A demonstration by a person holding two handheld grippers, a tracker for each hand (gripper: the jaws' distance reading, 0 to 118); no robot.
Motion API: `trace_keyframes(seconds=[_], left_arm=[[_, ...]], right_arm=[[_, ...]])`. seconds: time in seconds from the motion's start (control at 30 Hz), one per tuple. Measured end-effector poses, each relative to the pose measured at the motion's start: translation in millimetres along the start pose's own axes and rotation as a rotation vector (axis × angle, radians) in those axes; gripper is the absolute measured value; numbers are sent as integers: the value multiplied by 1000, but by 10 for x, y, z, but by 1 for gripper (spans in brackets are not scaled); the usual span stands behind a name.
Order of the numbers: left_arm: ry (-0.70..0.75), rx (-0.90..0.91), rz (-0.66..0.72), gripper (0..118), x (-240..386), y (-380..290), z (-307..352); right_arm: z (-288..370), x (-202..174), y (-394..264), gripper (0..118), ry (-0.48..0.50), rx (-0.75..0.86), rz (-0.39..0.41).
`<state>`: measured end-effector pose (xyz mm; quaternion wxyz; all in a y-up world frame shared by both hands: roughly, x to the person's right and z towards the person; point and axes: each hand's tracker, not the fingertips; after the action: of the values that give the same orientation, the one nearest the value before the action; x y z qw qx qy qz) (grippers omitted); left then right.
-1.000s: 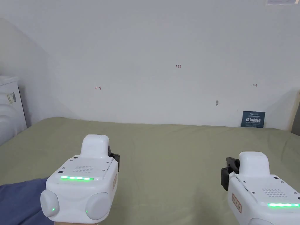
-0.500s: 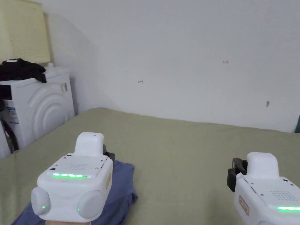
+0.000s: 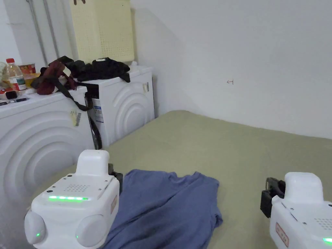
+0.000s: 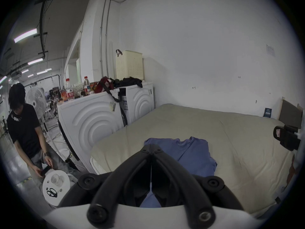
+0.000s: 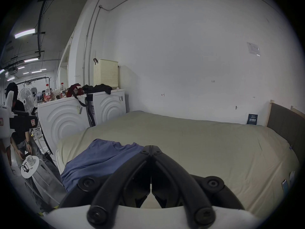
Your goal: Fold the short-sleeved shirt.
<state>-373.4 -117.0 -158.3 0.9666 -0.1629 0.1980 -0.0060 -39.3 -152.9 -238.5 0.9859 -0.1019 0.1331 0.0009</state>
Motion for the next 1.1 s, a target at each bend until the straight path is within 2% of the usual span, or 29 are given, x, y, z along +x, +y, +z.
trace_keyframes(seconds=[0.1,0.3,0.57,0.6,0.63,0.7,0.73,0.83,1.0,1.1], left_arm=[[-23,-27,23,0,9,-27,-145],[-61,-105,-16,0,240,-122,-570],[-205,-346,-40,0,756,-454,-1764],[-216,-377,-42,9,829,-521,-1968],[-225,-417,-46,36,901,-580,-2152],[-256,-484,-40,99,1011,-687,-2473],[-277,-556,-55,117,1073,-750,-2679],[-306,-692,-92,117,1243,-953,-3054],[-221,-786,-179,117,1435,-1297,-3430],[-240,-757,-126,115,1403,-1305,-3446]], right_arm=[[-65,45,-37,2,4,-11,-4],[-252,117,-148,2,2,-41,-4],[-512,209,-428,2,7,-123,-25],[-529,221,-478,2,12,-140,-33],[-536,234,-525,2,14,-159,-40],[-539,256,-612,2,18,-178,-55],[-545,265,-666,2,19,-190,-62],[-594,286,-821,2,21,-228,-73],[-645,381,-1017,2,15,-294,-99],[-620,458,-1044,2,-5,-316,-76]])
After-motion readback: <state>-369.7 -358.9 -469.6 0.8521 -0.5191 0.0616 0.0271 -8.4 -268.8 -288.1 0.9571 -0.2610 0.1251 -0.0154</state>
